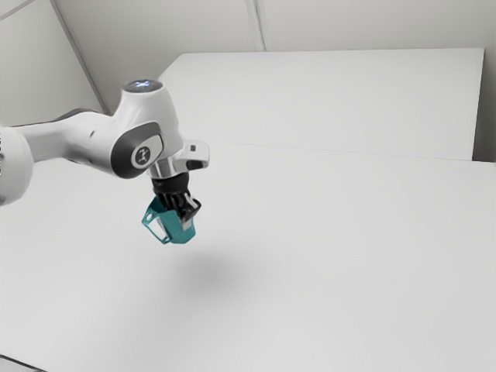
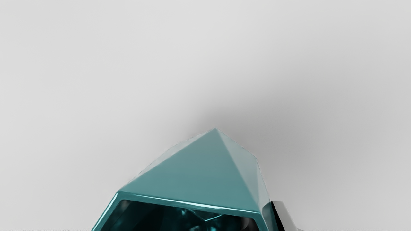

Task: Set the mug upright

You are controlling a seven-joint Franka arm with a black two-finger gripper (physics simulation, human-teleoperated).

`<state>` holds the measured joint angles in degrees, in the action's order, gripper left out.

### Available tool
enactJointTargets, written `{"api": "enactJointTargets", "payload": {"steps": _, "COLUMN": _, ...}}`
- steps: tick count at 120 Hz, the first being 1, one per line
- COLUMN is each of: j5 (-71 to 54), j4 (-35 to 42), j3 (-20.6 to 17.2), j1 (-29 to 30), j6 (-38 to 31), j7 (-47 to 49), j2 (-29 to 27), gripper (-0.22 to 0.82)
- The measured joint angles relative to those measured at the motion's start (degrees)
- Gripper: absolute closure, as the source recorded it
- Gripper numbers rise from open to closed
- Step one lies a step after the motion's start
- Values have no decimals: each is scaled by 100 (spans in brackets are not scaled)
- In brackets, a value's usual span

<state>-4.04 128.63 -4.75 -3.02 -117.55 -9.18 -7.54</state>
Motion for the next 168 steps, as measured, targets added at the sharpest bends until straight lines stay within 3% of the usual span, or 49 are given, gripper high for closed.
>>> {"api": "enactJointTargets", "payload": {"steps": 73, "j5": -173, "j4": 636, "j3": 3, "j1": 35, "j6": -1639, "j7": 226, "j2": 218, "gripper": 75}}
{"api": "enactJointTargets", "payload": {"steps": 168, "j5": -138, "j4": 649, "j3": 10, "j1": 35, "j6": -1961, "j7": 311, "j2": 748, "gripper": 74}}
